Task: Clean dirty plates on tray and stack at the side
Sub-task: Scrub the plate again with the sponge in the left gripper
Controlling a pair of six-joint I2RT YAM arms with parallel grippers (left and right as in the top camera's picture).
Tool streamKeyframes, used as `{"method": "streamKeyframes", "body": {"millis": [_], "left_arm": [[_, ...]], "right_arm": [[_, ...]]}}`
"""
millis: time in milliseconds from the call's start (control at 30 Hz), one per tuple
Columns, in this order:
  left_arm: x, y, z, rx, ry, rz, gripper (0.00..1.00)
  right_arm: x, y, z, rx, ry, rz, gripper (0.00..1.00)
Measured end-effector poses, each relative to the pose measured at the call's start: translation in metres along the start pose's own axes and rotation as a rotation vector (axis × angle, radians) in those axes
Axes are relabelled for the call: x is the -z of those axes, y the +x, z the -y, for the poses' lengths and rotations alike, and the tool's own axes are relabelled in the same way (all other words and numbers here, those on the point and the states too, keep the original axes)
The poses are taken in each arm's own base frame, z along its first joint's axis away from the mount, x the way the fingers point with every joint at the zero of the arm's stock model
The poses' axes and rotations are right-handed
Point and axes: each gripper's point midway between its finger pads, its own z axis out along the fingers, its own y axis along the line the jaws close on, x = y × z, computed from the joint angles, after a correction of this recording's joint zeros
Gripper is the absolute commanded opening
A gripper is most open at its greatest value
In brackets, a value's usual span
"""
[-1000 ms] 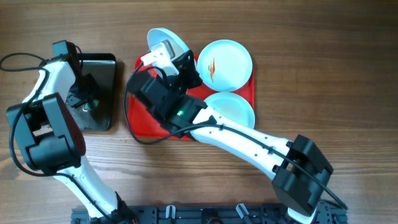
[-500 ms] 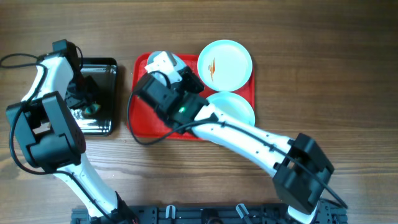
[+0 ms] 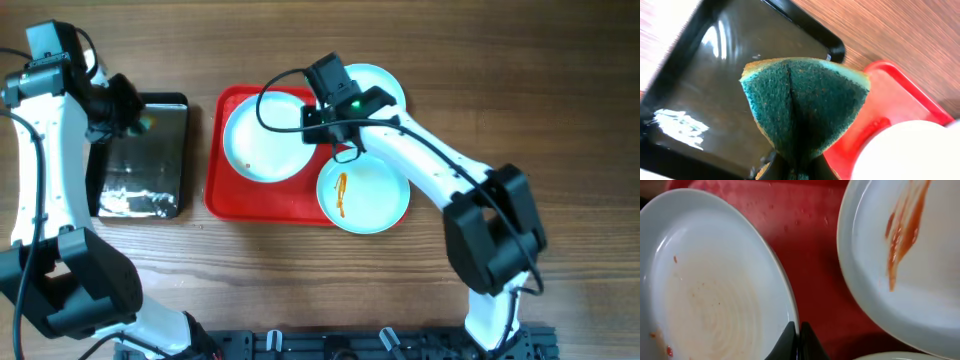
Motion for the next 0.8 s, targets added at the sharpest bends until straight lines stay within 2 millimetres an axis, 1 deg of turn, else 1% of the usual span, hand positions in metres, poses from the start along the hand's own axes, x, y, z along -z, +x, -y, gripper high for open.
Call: {"method": "streamKeyframes", "body": {"millis": [100, 133, 200, 267, 367, 400, 467, 533, 567, 633, 700, 800], "left_arm": [[-0.002, 0.010, 0.022, -0.045, 0.040, -0.025, 0.04], [-0.003, 0.015, 0.033, -0.067, 0.054, -0.034, 0.04], [-0.006, 0.024, 0.046, -0.099, 0.071, -0.050, 0.04], [-0.019, 0.041, 0.061, -0.141, 0.097, -0.083, 0.04], [-0.040, 0.065, 0.078, -0.183, 0.134, -0.123, 0.04], [-0.047, 0.073, 0.081, -0.184, 0.139, -0.135, 0.04], [-0.066, 0.095, 0.089, -0.183, 0.152, -0.161, 0.04], [-0.079, 0.110, 0.093, -0.167, 0.158, -0.179, 0.04], [-0.089, 0.123, 0.094, -0.151, 0.155, -0.198, 0.04], [-0.100, 0.134, 0.101, -0.143, 0.169, -0.190, 0.04], [-0.108, 0.151, 0.104, -0.137, 0.167, -0.209, 0.04], [-0.119, 0.176, 0.096, -0.109, 0.115, -0.241, 0.04]], "right_arm": [[-0.018, 0.013, 0.003, -0.036, 0.003, -0.053, 0.04], [-0.023, 0.016, 0.004, -0.049, 0.003, -0.068, 0.04], [-0.030, 0.021, 0.005, -0.066, -0.001, -0.087, 0.04], [-0.038, 0.025, 0.006, -0.086, -0.004, -0.102, 0.04], [-0.041, 0.027, 0.006, -0.097, -0.006, -0.108, 0.04], [-0.042, 0.026, 0.005, -0.097, -0.009, -0.105, 0.04], [-0.042, 0.024, 0.004, -0.103, -0.014, -0.097, 0.04], [-0.042, 0.022, 0.003, -0.107, -0.019, -0.089, 0.04], [-0.042, 0.021, 0.002, -0.109, -0.022, -0.085, 0.04], [-0.042, 0.019, 0.001, -0.112, -0.026, -0.079, 0.04], [-0.042, 0.018, 0.001, -0.112, -0.028, -0.075, 0.04], [-0.043, 0.017, 0.000, -0.116, -0.032, -0.070, 0.04]]}}
